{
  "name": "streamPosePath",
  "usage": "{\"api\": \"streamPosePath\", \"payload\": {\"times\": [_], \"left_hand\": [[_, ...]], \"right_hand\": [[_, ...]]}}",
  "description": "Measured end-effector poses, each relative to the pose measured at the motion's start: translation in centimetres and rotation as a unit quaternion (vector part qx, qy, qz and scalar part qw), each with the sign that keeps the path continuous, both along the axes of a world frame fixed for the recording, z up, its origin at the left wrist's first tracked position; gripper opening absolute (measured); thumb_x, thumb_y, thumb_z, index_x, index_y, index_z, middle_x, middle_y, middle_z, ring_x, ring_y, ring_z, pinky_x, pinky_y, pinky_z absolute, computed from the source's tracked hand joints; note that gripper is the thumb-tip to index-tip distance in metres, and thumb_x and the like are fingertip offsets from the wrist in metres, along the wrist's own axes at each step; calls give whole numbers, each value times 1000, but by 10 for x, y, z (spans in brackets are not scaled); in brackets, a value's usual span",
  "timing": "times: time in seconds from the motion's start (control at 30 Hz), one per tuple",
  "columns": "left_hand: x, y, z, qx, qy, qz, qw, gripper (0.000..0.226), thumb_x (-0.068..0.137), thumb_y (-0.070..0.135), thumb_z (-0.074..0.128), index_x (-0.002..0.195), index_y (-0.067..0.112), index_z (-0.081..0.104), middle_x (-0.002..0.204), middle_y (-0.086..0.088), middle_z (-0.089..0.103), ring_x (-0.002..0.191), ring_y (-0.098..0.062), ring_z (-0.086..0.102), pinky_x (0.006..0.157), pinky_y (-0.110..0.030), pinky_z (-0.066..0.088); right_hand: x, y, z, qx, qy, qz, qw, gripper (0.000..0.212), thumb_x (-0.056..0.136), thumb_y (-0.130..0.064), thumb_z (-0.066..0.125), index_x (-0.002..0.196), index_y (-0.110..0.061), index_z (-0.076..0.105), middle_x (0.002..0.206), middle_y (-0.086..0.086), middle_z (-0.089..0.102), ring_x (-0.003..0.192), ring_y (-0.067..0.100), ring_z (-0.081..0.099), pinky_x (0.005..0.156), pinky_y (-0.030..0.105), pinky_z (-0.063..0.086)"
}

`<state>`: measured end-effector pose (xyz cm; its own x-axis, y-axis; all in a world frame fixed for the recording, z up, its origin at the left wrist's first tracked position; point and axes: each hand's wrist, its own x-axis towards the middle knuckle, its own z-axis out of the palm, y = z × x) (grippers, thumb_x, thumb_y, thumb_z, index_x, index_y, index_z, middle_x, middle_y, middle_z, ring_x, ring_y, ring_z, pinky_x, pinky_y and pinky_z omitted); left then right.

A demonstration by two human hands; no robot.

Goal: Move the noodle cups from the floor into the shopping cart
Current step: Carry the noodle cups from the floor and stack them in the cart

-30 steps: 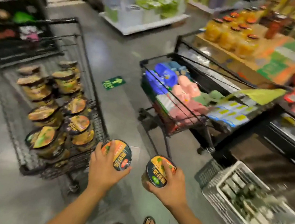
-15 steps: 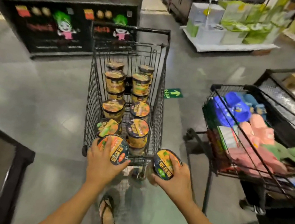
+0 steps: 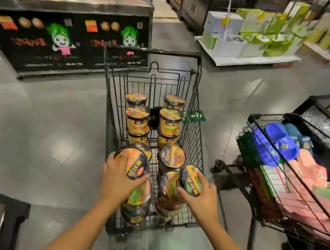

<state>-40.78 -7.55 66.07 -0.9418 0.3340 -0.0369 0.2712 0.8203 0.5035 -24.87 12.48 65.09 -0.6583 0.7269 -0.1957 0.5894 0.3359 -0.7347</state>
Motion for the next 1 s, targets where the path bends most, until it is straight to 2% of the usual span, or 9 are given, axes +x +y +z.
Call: {"api": "streamPosePath", "payload": {"times": [0.2, 0.33, 0.5, 0.63, 0.8, 0.9, 1.0], "left_hand": [[-62, 35, -1, -20, -21, 6, 1000, 105, 63, 83, 60, 148, 30, 28, 153, -11, 21, 136, -35, 29, 109, -45, 35], [-93, 59, -6, -58, -19, 4, 998, 107, 61, 87, 56, 147, 27, 31, 149, -13, 25, 132, -35, 31, 108, -45, 37], [-119, 81, -16, -111, -27, -12, 993, 109, 62, 90, 51, 149, 28, 26, 152, -13, 24, 136, -35, 30, 106, -46, 38], [-126, 87, -32, -129, -53, -31, 990, 107, 65, 85, 55, 150, 25, 26, 152, -16, 22, 135, -36, 28, 107, -45, 36], [-127, 88, -45, -144, -78, -25, 986, 108, 68, 84, 52, 152, 25, 21, 156, -17, 16, 141, -36, 19, 114, -46, 25], [-130, 90, -47, -162, -81, -30, 983, 111, 66, 88, 48, 153, 27, 16, 156, -17, 14, 140, -37, 19, 115, -46, 25], [-132, 91, -47, -179, -89, -31, 979, 115, 62, 93, 41, 153, 29, 12, 157, -16, 11, 142, -36, 17, 116, -47, 24]], "right_hand": [[-71, 48, 7, 31, -37, 42, 998, 94, 63, -68, 74, 143, -39, 34, 124, 3, 39, 120, 25, 46, 105, 40, 42], [-115, 76, 2, 69, -66, 96, 991, 93, 66, -66, 74, 144, -39, 32, 119, 3, 39, 119, 25, 43, 102, 35, 38], [-155, 98, -19, 80, -85, 147, 982, 96, 63, -68, 73, 144, -36, 33, 126, 5, 37, 122, 23, 37, 105, 35, 34], [-169, 105, -34, 97, -107, 190, 971, 100, 61, -73, 70, 145, -34, 31, 131, 7, 32, 122, 26, 38, 106, 39, 38], [-171, 99, -52, 167, -101, 217, 956, 102, 56, -79, 61, 141, -30, 33, 129, 17, 40, 115, 35, 46, 95, 44, 47], [-172, 94, -54, 184, -95, 215, 955, 103, 57, -80, 57, 142, -26, 39, 133, 25, 41, 119, 42, 45, 97, 47, 46], [-174, 93, -51, 191, -106, 220, 951, 108, 56, -86, 51, 145, -25, 40, 136, 25, 41, 122, 43, 43, 98, 50, 45]]}}
